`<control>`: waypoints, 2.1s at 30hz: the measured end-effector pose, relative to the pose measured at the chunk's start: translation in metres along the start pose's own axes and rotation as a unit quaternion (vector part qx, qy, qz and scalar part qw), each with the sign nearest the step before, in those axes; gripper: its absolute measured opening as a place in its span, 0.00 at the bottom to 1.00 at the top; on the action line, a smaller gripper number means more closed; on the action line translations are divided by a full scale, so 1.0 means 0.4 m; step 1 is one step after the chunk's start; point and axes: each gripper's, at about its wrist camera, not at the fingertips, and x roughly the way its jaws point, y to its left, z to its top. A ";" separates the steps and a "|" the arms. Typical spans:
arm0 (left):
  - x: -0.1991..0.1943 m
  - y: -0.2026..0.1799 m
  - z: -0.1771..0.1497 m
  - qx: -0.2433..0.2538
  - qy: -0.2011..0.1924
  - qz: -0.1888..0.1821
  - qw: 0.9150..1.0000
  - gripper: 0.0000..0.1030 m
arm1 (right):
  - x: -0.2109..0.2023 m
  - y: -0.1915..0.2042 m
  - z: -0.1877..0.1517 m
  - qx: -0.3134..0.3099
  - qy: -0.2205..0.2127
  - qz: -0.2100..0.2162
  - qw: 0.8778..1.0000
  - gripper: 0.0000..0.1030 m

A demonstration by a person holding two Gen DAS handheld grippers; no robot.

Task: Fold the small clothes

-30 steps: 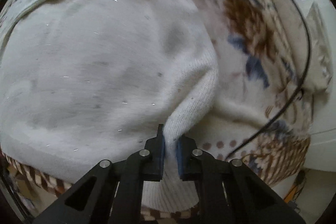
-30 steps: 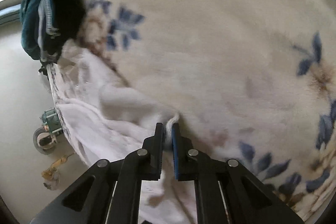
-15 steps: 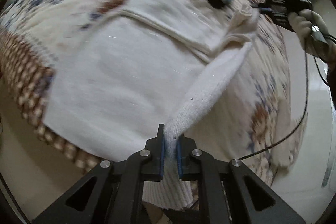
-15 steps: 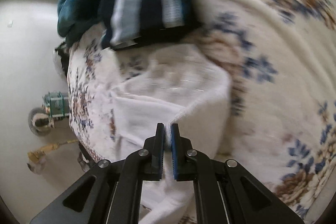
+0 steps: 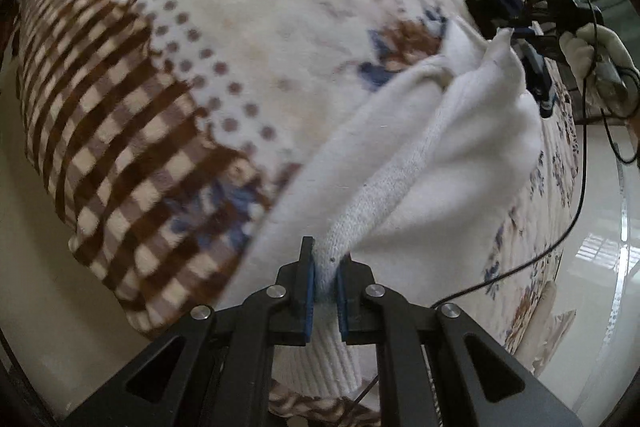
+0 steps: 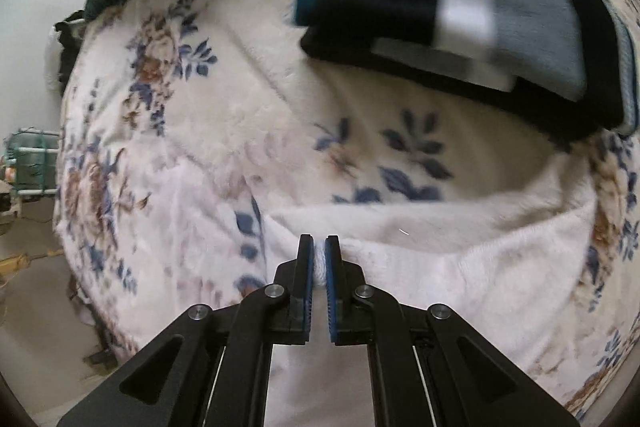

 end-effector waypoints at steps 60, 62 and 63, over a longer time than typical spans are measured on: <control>-0.007 -0.218 0.366 0.187 0.144 -0.085 0.968 0.58 | -0.146 -0.507 -0.805 0.198 0.049 0.112 0.972 0.50; 0.014 -0.152 0.278 0.183 0.174 -0.056 0.966 0.58 | -0.083 -0.491 -0.906 0.219 0.075 0.120 0.965 0.50; 0.027 -0.130 0.245 0.182 0.181 -0.042 0.966 0.58 | -0.036 -0.476 -0.966 0.230 0.089 0.124 0.961 0.50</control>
